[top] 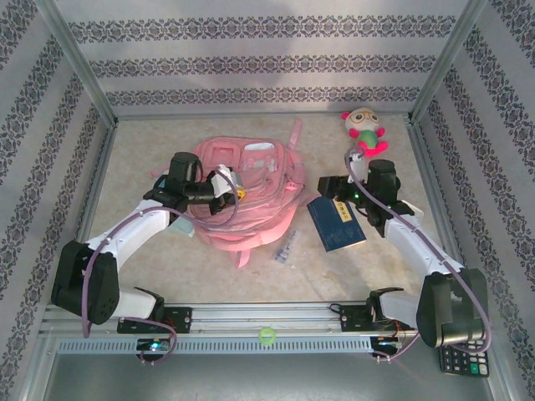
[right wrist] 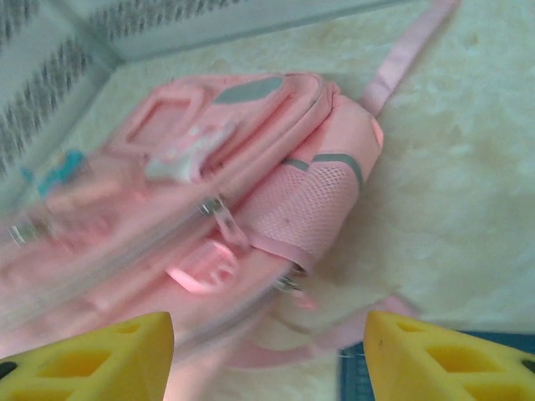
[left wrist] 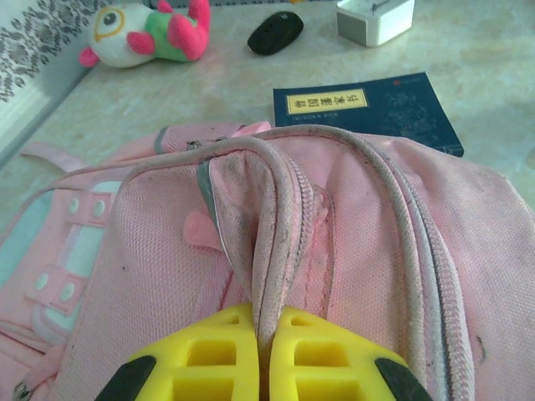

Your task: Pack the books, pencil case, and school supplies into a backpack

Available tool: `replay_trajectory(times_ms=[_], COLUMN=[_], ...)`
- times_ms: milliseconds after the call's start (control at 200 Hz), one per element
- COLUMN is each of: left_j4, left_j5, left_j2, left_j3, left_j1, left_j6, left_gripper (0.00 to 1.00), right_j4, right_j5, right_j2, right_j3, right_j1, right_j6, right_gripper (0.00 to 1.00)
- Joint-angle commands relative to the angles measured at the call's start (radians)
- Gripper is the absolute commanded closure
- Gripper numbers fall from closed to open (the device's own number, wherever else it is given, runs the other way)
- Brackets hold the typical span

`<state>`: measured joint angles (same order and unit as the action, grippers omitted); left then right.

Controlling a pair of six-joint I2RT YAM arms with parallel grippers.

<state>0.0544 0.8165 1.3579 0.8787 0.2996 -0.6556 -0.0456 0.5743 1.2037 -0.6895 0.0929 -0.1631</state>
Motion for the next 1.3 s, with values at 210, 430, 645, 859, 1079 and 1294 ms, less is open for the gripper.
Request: replay_trajectory(times_ms=[210, 430, 645, 859, 1079, 1294], left_j4=[-0.102, -0.139, -0.171, -0.179, -0.194, -0.208], left_j5=[0.180, 0.198, 0.203, 0.215, 0.219, 0.092], left_j2=[-0.075, -0.080, -0.084, -0.082, -0.074, -0.072], left_j3=[0.040, 0.028, 0.024, 0.026, 0.022, 0.015], left_j1=[-0.069, -0.074, -0.077, -0.080, -0.080, -0.082], left_j6=[0.059, 0.084, 0.100, 0.109, 0.126, 0.146], left_gripper=[1.00, 1.00, 1.00, 1.00, 1.00, 1.00], right_j4=[0.327, 0.417, 0.492, 0.473, 0.425, 0.417], right_j5=[0.206, 0.098, 0.135, 0.213, 0.272, 0.264], right_j2=[0.214, 0.409, 0.540, 0.584, 0.591, 0.511], right_j3=[-0.151, -0.331, -0.449, -0.492, -0.504, -0.447], right_j1=[-0.024, 0.047, 0.072, 0.082, 0.076, 0.045], right_j6=[0.845, 0.977, 1.031, 1.017, 0.987, 0.971], right_gripper=[0.43, 0.45, 0.45, 0.48, 0.61, 0.98])
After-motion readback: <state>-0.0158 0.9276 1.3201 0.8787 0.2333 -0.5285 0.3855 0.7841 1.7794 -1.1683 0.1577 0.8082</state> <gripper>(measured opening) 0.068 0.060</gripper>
